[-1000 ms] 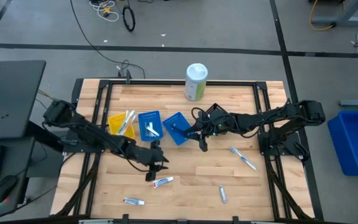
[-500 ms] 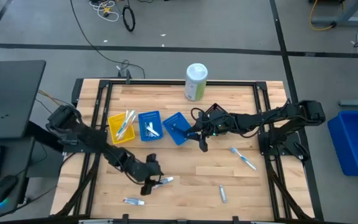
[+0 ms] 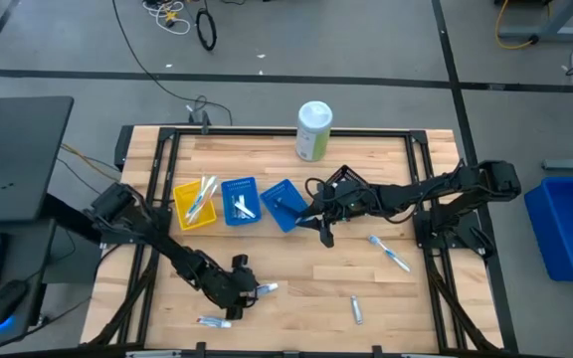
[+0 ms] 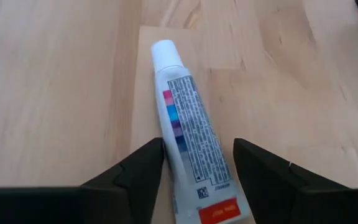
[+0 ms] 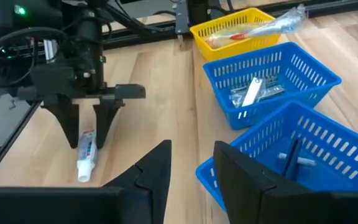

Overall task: Pick & Place Travel size toiletries
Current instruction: Put the white toothpaste into the black bin

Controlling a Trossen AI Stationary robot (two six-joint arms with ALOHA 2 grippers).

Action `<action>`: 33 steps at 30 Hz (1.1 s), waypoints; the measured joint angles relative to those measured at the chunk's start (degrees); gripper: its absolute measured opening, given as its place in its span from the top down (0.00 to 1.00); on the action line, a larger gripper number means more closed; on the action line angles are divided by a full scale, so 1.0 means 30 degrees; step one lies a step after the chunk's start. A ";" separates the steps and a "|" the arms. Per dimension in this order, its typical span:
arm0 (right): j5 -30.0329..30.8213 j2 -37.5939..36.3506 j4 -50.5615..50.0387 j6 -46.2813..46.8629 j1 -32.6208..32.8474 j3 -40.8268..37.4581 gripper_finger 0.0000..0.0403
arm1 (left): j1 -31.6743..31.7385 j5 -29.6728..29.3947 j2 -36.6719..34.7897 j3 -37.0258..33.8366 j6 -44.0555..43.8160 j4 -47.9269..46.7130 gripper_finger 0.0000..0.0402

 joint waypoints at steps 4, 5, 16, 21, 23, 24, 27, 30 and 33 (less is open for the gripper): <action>0.0005 -0.0007 0.0096 -0.0340 0.0000 0.0000 0.67 | 0.0090 -0.0286 0.0003 -0.0020 0.0910 -0.0338 0.55; 0.0068 -0.0007 0.0136 -0.0539 0.0000 0.0007 0.66 | 0.0101 -0.0466 -0.0021 -0.0022 0.0985 -0.0241 0.57; 0.1559 0.0258 0.0258 -0.1954 0.0979 0.0007 0.47 | 0.1469 -0.3016 -0.0294 -0.0152 0.1526 0.0309 0.78; 0.0499 0.0291 -0.0054 -0.3262 0.1559 0.0007 0.42 | 0.2936 -0.5920 -0.1760 -0.0136 0.2281 0.0413 0.77; 0.0824 0.0291 -0.0071 -0.3432 0.1670 0.0007 0.42 | 0.3726 -0.6747 -0.2406 -0.0144 0.2790 0.0671 0.77; 0.1186 0.0291 -0.0020 -0.3498 0.1668 0.0007 0.42 | 0.4121 -0.6887 -0.2682 -0.0134 0.3216 0.1052 0.76; 0.2340 0.0291 -0.0090 -0.3399 0.1661 0.0007 0.43 | 0.5057 -0.6956 -0.3451 -0.0122 0.5039 0.2118 0.77; 0.2685 0.0291 -0.0047 -0.3319 0.1494 0.0007 0.43 | 0.5734 -0.6221 -0.3820 -0.0114 0.6626 0.3159 0.78; 0.2687 0.0291 0.0103 -0.3512 0.1328 0.0007 0.42 | 0.6295 -0.5272 -0.3887 -0.0107 0.8012 0.3867 0.78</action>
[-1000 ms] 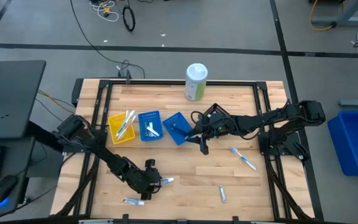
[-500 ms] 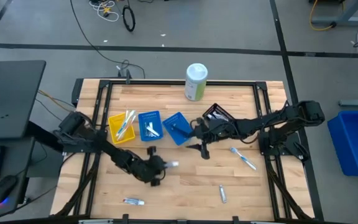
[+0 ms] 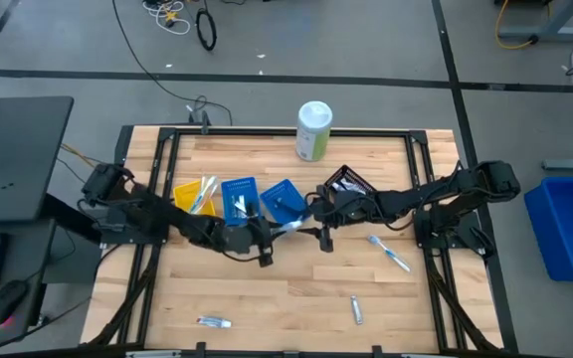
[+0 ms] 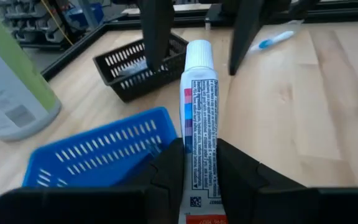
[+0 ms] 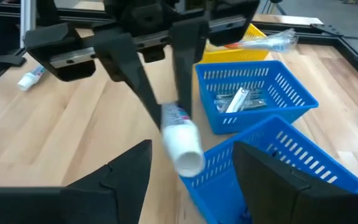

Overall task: Pick & Place Travel size toiletries
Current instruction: Put the white toothpaste into the black bin

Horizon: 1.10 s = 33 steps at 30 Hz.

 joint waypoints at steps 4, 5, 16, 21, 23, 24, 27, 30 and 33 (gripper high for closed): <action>-0.0330 0.0000 0.0000 -0.0158 -0.0257 0.0000 0.40 | 0.0592 0.0202 0.0000 0.0000 0.0845 0.0376 0.77; -0.0580 0.0000 -0.0003 -0.0193 -0.0302 0.0000 0.40 | 0.0759 0.0219 0.0000 0.0000 0.0852 0.0398 0.77; -0.0816 0.0000 0.0286 0.0162 -0.0880 0.0000 0.63 | 0.2163 0.1047 -0.0007 0.0000 0.1060 0.0842 0.77; -0.0922 -0.0007 0.0306 0.0316 -0.1141 0.0000 0.75 | 0.2237 0.1440 -0.0007 0.0000 0.1798 0.1218 0.78; -0.1286 -0.0007 0.0306 0.0358 -0.1242 0.0000 0.77 | 0.2244 0.1360 -0.0007 0.0000 0.1922 0.1230 0.78; -0.1337 -0.0007 0.0306 0.0352 -0.1255 0.0000 0.77 | 0.2258 0.1339 -0.0007 0.0000 0.1922 0.1237 0.78; -0.1205 -0.0007 0.0306 0.0349 -0.1255 0.0000 0.78 | 0.2302 0.1353 -0.0007 0.0000 0.1907 0.1248 0.78; -0.1174 -0.0007 0.0294 0.0352 -0.1255 0.0000 0.78 | 0.2302 0.1324 -0.0007 0.0000 0.2004 0.1261 0.77; -0.1168 -0.0007 0.0214 0.0368 -0.1255 0.0007 0.78 | 0.2302 0.1310 -0.0007 0.0000 0.2002 0.1280 0.75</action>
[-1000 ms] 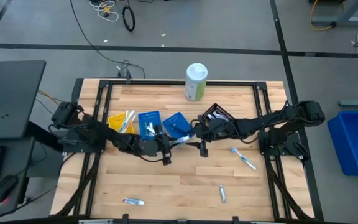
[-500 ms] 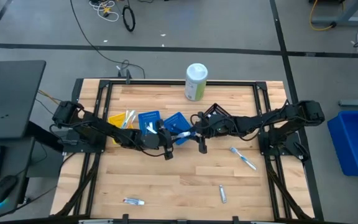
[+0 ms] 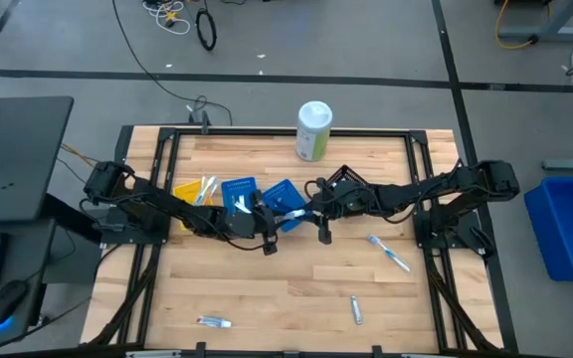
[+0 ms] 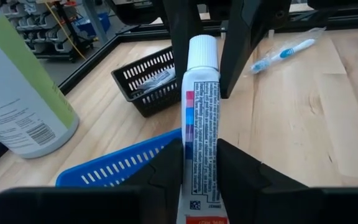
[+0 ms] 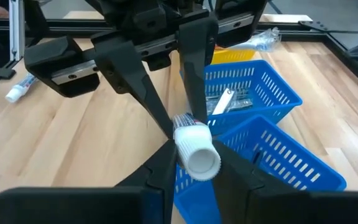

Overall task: Pick & Place Travel size toiletries
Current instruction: Put the white toothpaste into the black bin

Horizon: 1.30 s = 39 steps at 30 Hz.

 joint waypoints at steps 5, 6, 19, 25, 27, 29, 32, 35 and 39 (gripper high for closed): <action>-0.0007 -0.0015 -0.0812 0.0444 0.0007 0.0022 0.78 | 0.0007 -0.0004 -0.0002 0.0000 0.0013 -0.0095 0.70; -0.0007 -0.0029 -0.1006 0.0486 0.0007 0.0022 0.78 | 0.0007 -0.0009 -0.0003 0.0007 -0.0017 -0.0211 0.69; 0.9650 -0.6595 -1.3550 0.6175 0.0788 0.0015 0.78 | 0.0022 0.0130 -0.0058 0.0029 -0.1348 -0.1114 0.64; 1.3046 -0.7594 -2.0247 1.3254 0.0900 -0.0192 0.78 | 0.0076 0.0138 -0.0058 0.0029 -0.1319 -0.1113 0.64; 1.3045 -0.7553 -2.0274 1.3721 0.0867 -0.0877 0.78 | 0.0166 0.0146 -0.0058 0.0029 -0.1312 -0.1107 0.64; 1.2947 -0.7533 -1.9050 1.2967 0.0879 -0.1788 0.78 | 0.0292 0.0146 -0.0058 0.0022 -0.1304 -0.1083 0.64; 1.2669 -0.7533 -1.6589 1.1093 0.0839 -0.3117 0.77 | 0.0514 0.0146 -0.0056 0.0020 -0.1553 -0.1071 0.64; 1.2619 -0.7533 -1.4106 0.9629 0.0528 -0.4088 0.73 | 0.0712 0.0153 -0.0051 0.0021 -0.2080 -0.1071 0.64; 1.2648 -0.7533 -1.2484 0.8050 0.0033 -0.4328 0.64 | 0.0877 0.0157 -0.0036 0.0015 -0.2680 -0.1076 0.64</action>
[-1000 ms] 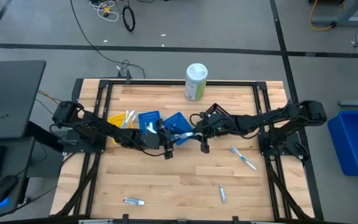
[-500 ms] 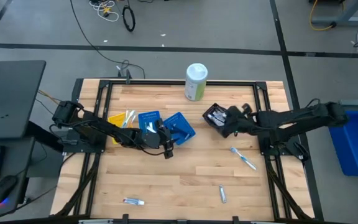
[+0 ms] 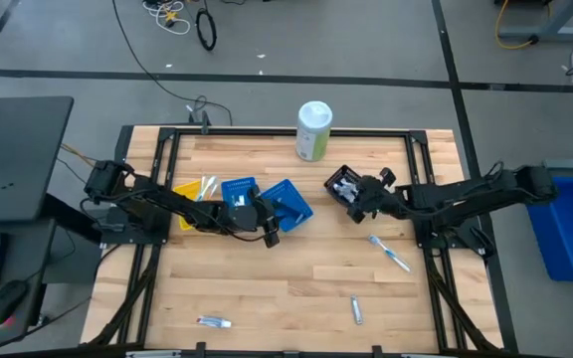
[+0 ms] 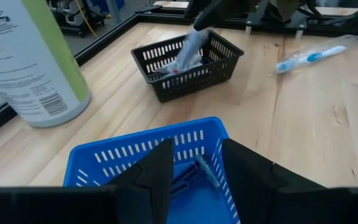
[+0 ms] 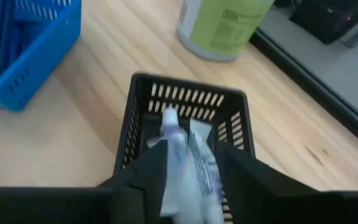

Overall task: Pick & Place Travel size toiletries
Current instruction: Put the white toothpaste into the black bin, then put the blue toothbrush into the yellow bin

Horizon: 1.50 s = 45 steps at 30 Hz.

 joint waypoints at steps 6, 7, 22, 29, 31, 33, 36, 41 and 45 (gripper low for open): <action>0.0000 0.0000 0.0662 -0.0885 -0.0047 0.0000 0.49 | 0.0006 0.0316 0.0000 0.0000 0.0014 -0.0023 0.64; 0.0000 0.0000 0.0722 -0.0897 -0.0047 0.0015 0.48 | 0.0000 0.0368 0.0000 0.0000 0.0014 -0.0023 0.64; -0.3959 -0.0022 -0.4936 0.0513 0.3279 0.6252 0.55 | -0.0002 0.0382 0.0007 -0.0007 0.0014 -0.0053 0.64; -1.1202 -0.0015 -1.0405 0.8586 0.5634 0.5214 0.60 | 0.0034 0.0230 0.0007 -0.0007 0.0006 -0.0053 0.64; -1.1384 -0.0015 -1.1213 1.0482 0.6391 0.4128 0.61 | 0.0027 0.0215 0.0007 -0.0007 -0.0016 -0.0053 0.64; -1.1479 -0.0015 -1.1382 1.1781 0.7035 0.2916 0.61 | 0.0027 0.0215 0.0007 -0.0007 -0.0015 -0.0053 0.64; -1.1882 -0.0007 -1.0066 1.2712 0.7679 0.1125 0.60 | 0.0034 0.0307 0.0007 -0.0007 0.0100 -0.0060 0.64; -1.1704 0.0179 -0.7568 1.2778 0.8025 -0.1068 0.56 | 0.0041 0.0375 0.0007 -0.0007 0.0312 -0.0060 0.64; -1.1463 0.0621 -0.5908 1.2337 0.8025 -0.1970 0.55 | 0.0070 0.0368 0.0007 -0.0007 0.0327 -0.0060 0.64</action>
